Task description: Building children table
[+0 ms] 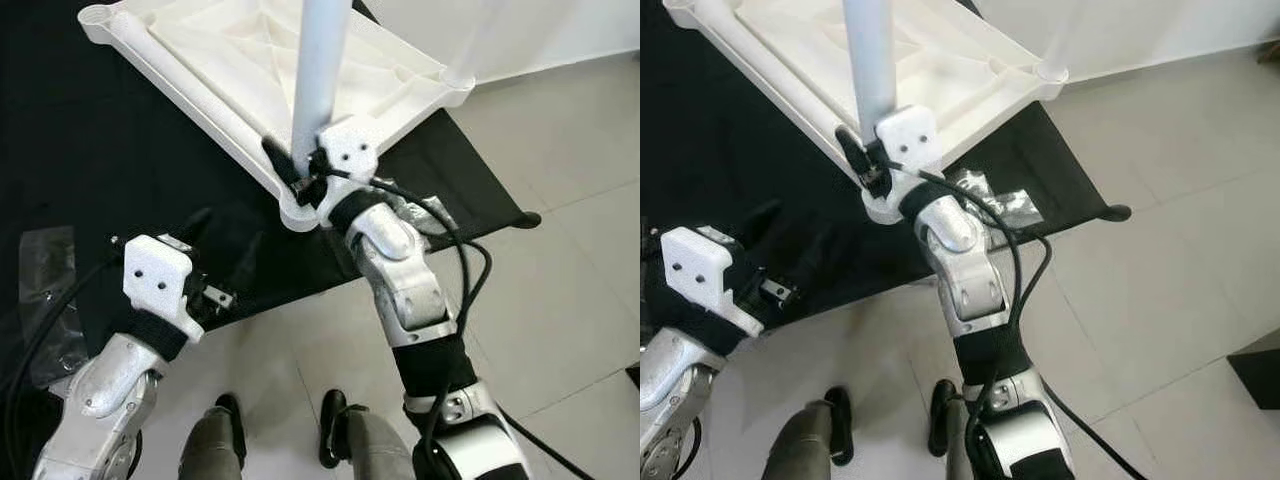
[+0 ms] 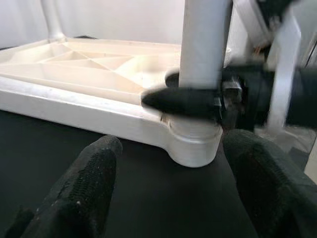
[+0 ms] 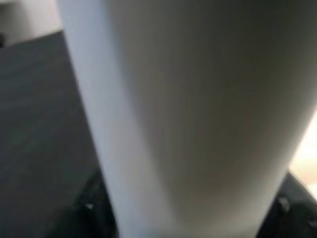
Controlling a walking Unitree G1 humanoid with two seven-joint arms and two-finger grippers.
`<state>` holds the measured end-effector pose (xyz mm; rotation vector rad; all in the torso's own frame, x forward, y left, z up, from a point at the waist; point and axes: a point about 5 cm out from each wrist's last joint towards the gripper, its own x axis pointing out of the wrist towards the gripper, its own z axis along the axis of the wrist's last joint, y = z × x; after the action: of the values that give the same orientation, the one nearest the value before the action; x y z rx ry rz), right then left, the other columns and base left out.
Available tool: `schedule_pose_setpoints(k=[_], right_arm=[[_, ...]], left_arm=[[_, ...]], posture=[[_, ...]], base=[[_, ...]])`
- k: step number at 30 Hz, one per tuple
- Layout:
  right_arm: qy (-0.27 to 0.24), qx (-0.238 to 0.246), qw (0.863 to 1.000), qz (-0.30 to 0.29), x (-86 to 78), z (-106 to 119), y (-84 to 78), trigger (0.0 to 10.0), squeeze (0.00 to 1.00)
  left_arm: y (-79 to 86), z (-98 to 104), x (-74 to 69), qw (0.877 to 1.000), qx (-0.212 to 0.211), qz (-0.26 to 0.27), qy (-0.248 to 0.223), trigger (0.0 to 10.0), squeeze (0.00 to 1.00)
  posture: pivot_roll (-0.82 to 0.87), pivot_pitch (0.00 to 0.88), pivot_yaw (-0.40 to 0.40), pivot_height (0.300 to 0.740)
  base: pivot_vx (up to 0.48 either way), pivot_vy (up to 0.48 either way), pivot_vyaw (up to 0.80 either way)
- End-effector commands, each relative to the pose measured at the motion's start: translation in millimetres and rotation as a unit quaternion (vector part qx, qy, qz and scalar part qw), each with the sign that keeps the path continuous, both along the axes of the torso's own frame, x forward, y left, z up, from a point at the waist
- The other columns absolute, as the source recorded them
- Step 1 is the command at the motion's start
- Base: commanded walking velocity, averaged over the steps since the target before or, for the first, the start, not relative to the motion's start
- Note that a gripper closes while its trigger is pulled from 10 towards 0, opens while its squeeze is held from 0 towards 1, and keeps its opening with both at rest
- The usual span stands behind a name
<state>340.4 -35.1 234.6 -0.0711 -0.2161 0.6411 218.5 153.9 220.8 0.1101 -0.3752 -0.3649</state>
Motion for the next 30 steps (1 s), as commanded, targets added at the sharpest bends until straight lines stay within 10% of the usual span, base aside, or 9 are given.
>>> schedule_pose_setpoints(k=[1, 2, 3, 5, 6, 14, 27, 28, 30], right_arm=[[-0.002, 0.006, 0.998, 0.056, 4.0, 10, -0.4, 10.0, 1.00], [-0.017, -0.002, 0.996, 0.093, 8.6, 18, -4.2, 10.0, 0.93], [-0.031, -0.018, 0.993, 0.116, 12.6, 25, -8.4, 10.0, 0.27], [-0.040, -0.029, 0.990, 0.129, 15.1, 28, -11.3, 10.0, 0.27], [-0.050, -0.052, 0.984, 0.163, 17.9, 33, -16.1, 10.0, 0.00], [-0.042, -0.166, 0.925, 0.338, 20.4, 43, -36.1, 10.0, 0.00], [-0.034, -0.175, 0.901, 0.396, 31.3, 62, -34.0, 10.0, 0.00], [-0.033, -0.183, 0.895, 0.405, 31.5, 61, -33.8, 8.2, 0.00], [-0.031, -0.184, 0.890, 0.416, 31.5, 61, -33.2, 0.0, 0.00]], left_arm=[[2.0, -2, 0.2, 1.000, 0.009, 0.002, 0.002, 10.0, 0.00], [2.7, -2, 0.6, 1.000, 0.015, 0.005, 0.001, 10.0, 0.00], [3.5, -2, 0.9, 1.000, 0.017, 0.007, 0.000, 10.0, 0.00], [3.9, -3, 1.0, 1.000, 0.018, 0.008, 0.000, 10.0, 0.00], [3.8, -3, 0.9, 1.000, 0.016, 0.008, 0.000, 10.0, 0.00], [2.1, -4, 1.2, 0.999, 0.043, 0.006, -0.006, 10.0, 0.00], [-1.8, -1, -2.4, 0.999, 0.039, -0.005, -0.011, 10.0, 0.00], [-2.0, -1, -2.8, 0.999, 0.041, -0.005, -0.012, 10.0, 0.00], [-2.5, -1, -3.2, 0.999, 0.042, -0.004, -0.013, 10.0, 0.00]], posture=[[0.11, 0.347, -0.093, 0.740], [0.10, 0.347, -0.102, 0.740], [0.10, 0.347, -0.102, 0.740], [0.10, 0.347, -0.102, 0.740], [0.09, 0.348, -0.110, 0.740], [0.11, 0.340, -0.125, 0.740], [0.13, 0.350, -0.136, 0.740], [0.13, 0.352, -0.140, 0.740], [0.12, 0.353, -0.145, 0.740]], base=[[0.000, 0.000, 0.00], [0.000, 0.000, 0.00], [0.000, 0.000, 0.00], [0.000, 0.000, 0.00], [0.000, 0.000, 0.00], [0.000, 0.000, 0.00], [0.000, 0.000, 0.00], [0.000, 0.000, 0.00], [0.000, 0.000, 0.00]])
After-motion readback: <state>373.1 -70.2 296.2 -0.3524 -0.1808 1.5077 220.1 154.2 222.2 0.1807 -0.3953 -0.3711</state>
